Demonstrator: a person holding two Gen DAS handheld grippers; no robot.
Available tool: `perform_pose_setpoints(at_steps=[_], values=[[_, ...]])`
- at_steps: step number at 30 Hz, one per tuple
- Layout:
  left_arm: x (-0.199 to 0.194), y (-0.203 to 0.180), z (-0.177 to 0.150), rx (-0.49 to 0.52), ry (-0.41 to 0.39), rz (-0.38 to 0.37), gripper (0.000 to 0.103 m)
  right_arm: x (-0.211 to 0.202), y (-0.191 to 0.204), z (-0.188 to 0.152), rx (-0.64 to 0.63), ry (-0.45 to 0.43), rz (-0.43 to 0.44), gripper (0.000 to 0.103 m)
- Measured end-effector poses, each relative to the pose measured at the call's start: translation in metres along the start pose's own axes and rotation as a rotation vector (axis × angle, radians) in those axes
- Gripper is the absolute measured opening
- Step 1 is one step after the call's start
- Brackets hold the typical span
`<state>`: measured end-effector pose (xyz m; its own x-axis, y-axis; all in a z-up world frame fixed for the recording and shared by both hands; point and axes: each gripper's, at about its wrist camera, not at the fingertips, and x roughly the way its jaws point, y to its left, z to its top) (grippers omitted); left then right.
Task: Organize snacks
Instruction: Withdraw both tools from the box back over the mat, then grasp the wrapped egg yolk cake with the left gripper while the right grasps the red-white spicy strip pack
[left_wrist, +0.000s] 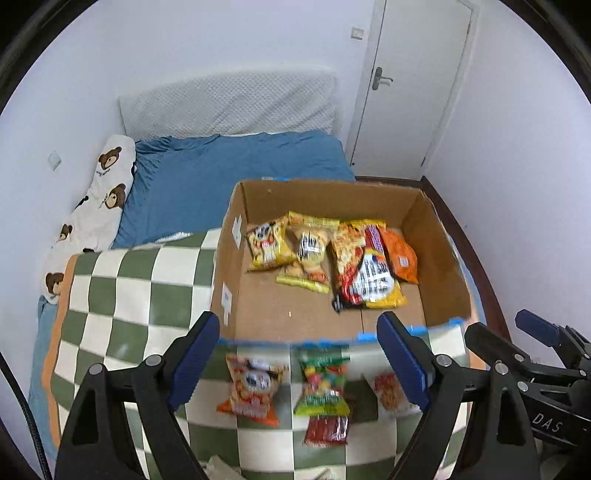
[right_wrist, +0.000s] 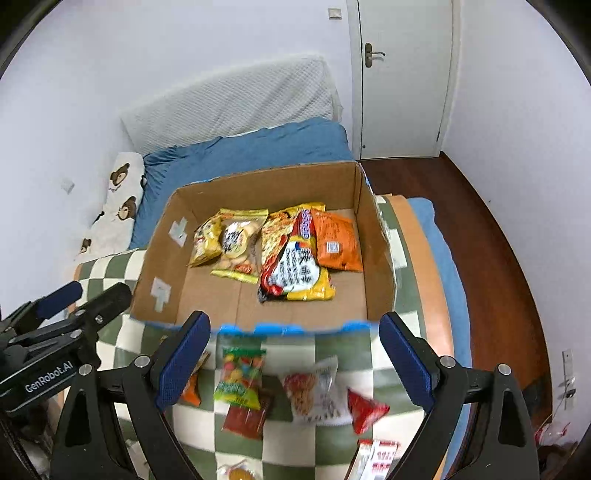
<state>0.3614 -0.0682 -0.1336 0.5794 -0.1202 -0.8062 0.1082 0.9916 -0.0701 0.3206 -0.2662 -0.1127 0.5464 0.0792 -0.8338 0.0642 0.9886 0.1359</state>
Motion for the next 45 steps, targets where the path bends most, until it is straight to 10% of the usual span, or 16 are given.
perform_pose_setpoints(at_steps=[8, 22, 26, 30, 37, 45], values=[[0.001, 0.004, -0.076, -0.046, 0.139, -0.025, 0.087, -0.005, -0.023, -0.076, 0.061, 0.118, 0.015, 0.095], [0.119, -0.003, -0.24, -0.237, 0.688, -0.153, 0.087, 0.072, -0.115, -0.219, 0.285, 0.404, -0.074, 0.095], [0.139, -0.007, -0.253, -0.285, 0.737, -0.155, 0.064, 0.088, -0.125, -0.229, 0.318, 0.428, -0.083, 0.095], [0.14, -0.016, -0.258, -0.259, 0.716, -0.118, 0.063, 0.106, -0.135, -0.238, 0.352, 0.45, -0.077, 0.092], [0.121, -0.032, -0.262, -0.168, 0.658, -0.079, 0.054, 0.118, -0.143, -0.25, 0.354, 0.456, -0.098, 0.052], [0.105, -0.041, -0.262, -0.152, 0.635, -0.083, 0.048, 0.09, -0.129, -0.251, 0.336, 0.425, -0.046, 0.046]])
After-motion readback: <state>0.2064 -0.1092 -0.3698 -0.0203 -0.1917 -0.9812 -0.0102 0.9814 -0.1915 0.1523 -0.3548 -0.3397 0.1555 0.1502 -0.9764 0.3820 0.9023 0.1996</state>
